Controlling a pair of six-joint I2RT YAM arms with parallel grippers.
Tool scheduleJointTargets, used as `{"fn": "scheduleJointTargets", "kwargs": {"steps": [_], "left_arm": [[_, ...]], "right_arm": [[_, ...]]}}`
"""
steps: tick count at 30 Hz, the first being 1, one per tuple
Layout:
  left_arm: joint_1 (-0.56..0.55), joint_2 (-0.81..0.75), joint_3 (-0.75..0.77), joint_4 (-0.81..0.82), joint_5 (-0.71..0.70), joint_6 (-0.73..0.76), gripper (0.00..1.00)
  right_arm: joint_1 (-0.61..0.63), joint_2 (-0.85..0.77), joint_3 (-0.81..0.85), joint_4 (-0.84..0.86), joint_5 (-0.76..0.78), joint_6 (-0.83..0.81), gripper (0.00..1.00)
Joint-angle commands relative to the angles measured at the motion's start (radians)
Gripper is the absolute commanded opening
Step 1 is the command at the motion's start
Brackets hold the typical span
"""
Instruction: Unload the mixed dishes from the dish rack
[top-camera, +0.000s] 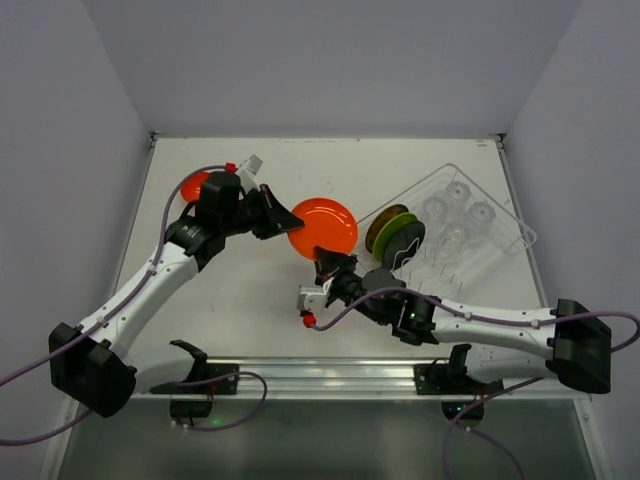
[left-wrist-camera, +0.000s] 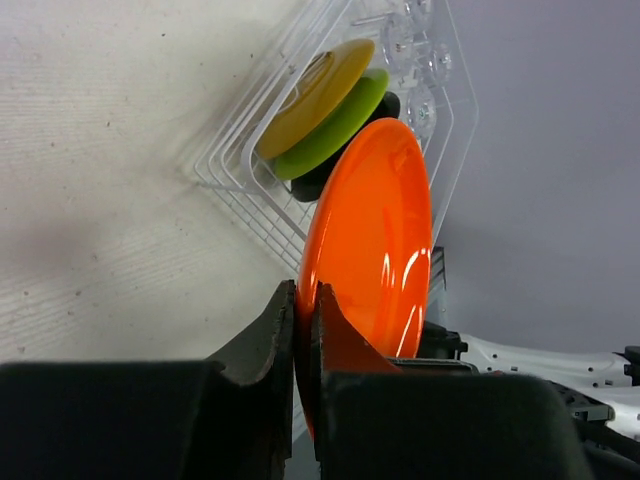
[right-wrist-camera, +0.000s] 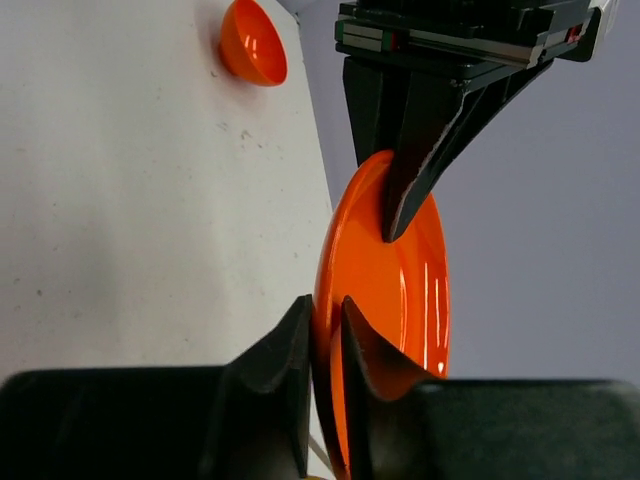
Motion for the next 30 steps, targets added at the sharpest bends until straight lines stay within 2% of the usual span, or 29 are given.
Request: {"fn": "scheduleJointTargets", "kwargs": {"steps": [1, 3, 4, 8, 10, 12, 14, 15, 16, 17, 18, 21, 25, 30], "left_arm": [[-0.010, -0.012, -0.022, 0.047, 0.016, 0.052, 0.00], [-0.002, -0.012, -0.028, 0.056, 0.001, 0.048, 0.00], [0.022, -0.011, -0.035, 0.064, 0.013, 0.046, 0.00], [0.160, -0.020, -0.103, 0.177, 0.122, -0.004, 0.00], [0.223, -0.009, -0.113, 0.205, 0.137, -0.005, 0.00], [0.248, 0.014, -0.108, 0.209, 0.122, 0.020, 0.00], [0.279, 0.049, -0.123, 0.228, 0.065, 0.026, 0.00], [0.297, 0.063, -0.140, 0.257, 0.050, 0.019, 0.00], [0.305, 0.087, -0.159, 0.292, 0.027, 0.012, 0.00], [0.313, 0.107, -0.176, 0.319, 0.013, 0.006, 0.00], [0.325, 0.129, -0.177, 0.367, -0.016, 0.008, 0.00], [0.326, 0.216, -0.167, 0.453, -0.065, 0.022, 0.00], [0.339, 0.352, -0.147, 0.583, -0.099, 0.049, 0.00], [0.380, 0.509, -0.098, 0.630, -0.102, 0.074, 0.00]], "right_arm": [[-0.006, -0.004, 0.007, 0.160, 0.030, 0.085, 0.27], [-0.008, -0.004, 0.014, 0.160, 0.061, 0.157, 0.60], [-0.006, -0.010, 0.014, 0.148, 0.082, 0.174, 0.84], [-0.006, -0.060, -0.012, 0.111, 0.079, 0.243, 0.99], [-0.008, -0.082, -0.032, 0.100, 0.087, 0.303, 0.99], [-0.017, -0.105, 0.002, 0.059, 0.163, 0.451, 0.99], [-0.046, -0.109, 0.081, -0.170, 0.211, 0.630, 0.99], [-0.102, -0.114, 0.177, -0.271, 0.179, 0.851, 0.99], [-0.136, -0.116, 0.219, -0.439, 0.153, 0.971, 0.99], [-0.174, -0.119, 0.262, -0.519, 0.129, 1.086, 0.99], [-0.240, -0.137, 0.313, -0.569, 0.069, 1.280, 0.99], [-0.325, -0.197, 0.338, -0.650, -0.051, 1.483, 0.99], [-0.409, -0.325, 0.341, -0.712, -0.116, 1.622, 0.99], [-0.426, -0.441, 0.291, -0.802, 0.007, 1.639, 0.99]]}}
